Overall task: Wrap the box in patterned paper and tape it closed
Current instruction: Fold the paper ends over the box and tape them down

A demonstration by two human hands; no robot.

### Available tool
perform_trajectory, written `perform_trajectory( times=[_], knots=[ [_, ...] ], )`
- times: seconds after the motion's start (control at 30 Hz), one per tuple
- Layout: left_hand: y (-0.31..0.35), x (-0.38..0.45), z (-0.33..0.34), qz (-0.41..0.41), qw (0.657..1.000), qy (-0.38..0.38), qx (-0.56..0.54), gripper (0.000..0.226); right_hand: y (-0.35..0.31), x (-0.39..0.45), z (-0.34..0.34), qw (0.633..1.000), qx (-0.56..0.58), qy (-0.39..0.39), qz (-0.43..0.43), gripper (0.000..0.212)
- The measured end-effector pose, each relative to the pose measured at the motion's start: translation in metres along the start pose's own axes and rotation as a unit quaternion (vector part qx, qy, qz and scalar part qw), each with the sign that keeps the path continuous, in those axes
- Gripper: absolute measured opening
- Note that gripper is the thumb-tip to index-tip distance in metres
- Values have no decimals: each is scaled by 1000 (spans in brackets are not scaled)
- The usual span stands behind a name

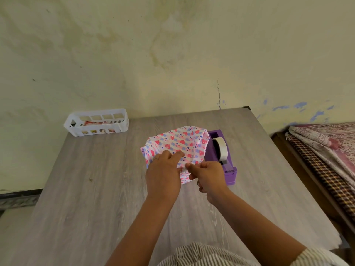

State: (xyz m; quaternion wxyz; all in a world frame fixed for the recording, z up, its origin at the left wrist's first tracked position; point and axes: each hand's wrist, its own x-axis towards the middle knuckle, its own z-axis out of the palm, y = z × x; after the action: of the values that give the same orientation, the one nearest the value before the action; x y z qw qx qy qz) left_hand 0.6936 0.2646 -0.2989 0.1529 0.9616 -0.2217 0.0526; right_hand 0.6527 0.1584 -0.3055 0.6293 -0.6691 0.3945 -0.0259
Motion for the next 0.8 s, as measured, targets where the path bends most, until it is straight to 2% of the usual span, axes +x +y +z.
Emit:
perform_trajectory(
  times=[0.17,0.43,0.67,0.8],
  knots=[
    [1,-3,2,24,999,-22,43,48,8,-1,0,999,39,-1,16,28],
    [-2,5,-2,33,997,-43,51,49,17,5,6,998,6,8,-62,32],
    [-5,9,-3,39,998,-27,40,43,2,3,-2,997,54,-30,35,25],
    [-5,10,-2,48,997,-26,60,44,2,5,-3,997,49,-36,42,25]
  ],
)
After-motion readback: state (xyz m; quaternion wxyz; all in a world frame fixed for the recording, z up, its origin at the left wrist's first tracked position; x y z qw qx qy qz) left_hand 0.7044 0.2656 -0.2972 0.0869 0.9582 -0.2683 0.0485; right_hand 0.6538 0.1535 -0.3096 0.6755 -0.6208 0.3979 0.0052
